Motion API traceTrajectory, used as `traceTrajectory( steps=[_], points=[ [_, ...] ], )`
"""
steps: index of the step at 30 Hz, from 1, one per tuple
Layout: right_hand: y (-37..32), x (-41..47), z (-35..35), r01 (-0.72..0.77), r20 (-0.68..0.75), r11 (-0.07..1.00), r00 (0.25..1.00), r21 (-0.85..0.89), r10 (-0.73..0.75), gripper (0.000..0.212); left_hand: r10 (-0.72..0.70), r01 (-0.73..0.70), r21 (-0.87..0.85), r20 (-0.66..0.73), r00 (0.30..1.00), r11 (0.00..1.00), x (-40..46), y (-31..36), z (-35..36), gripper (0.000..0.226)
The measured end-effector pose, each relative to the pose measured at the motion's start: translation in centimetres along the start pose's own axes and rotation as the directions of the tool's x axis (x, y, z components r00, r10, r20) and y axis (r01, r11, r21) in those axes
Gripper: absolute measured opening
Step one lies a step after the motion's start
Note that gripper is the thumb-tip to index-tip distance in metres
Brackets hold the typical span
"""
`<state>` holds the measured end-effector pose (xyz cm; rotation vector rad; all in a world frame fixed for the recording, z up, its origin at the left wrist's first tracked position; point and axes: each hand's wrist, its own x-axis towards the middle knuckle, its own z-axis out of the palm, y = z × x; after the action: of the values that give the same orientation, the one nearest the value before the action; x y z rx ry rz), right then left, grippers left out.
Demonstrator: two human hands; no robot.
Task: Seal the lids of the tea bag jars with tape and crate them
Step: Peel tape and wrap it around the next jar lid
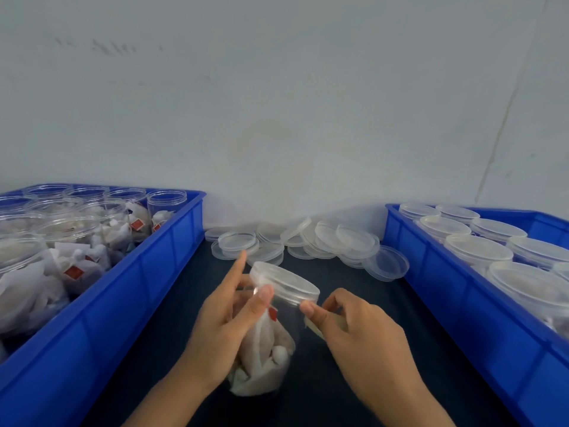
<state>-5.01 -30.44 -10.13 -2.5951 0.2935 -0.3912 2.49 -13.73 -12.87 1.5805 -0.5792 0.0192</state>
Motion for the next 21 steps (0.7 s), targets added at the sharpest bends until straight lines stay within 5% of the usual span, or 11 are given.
traceTrajectory(
  steps=[2,9,15,21],
  points=[
    [-0.1,-0.3,0.5,0.006,-0.04,1.0,0.999,0.026,-0.005,0.059,0.013,-0.012,0.113,-0.004,1.0,0.994,-0.1,0.1,0.2,0.098],
    [0.1,0.0,1.3,-0.159,0.04,0.956,0.987,0.248,0.154,0.043,-0.019,0.028,0.16,-0.061,0.998,0.987,0.2,-0.3,1.2,0.088],
    [0.3,0.3,0.9,-0.206,0.193,0.943,0.968,0.261,0.158,0.094,-0.006,0.011,0.118,-0.043,0.999,0.993,0.2,-0.3,1.0,0.09],
    [0.0,0.1,0.6,-0.137,0.262,0.853,0.965,0.504,0.0,0.068,-0.039,0.039,-0.007,-0.031,0.999,0.999,0.7,-0.6,0.0,0.079]
  ],
)
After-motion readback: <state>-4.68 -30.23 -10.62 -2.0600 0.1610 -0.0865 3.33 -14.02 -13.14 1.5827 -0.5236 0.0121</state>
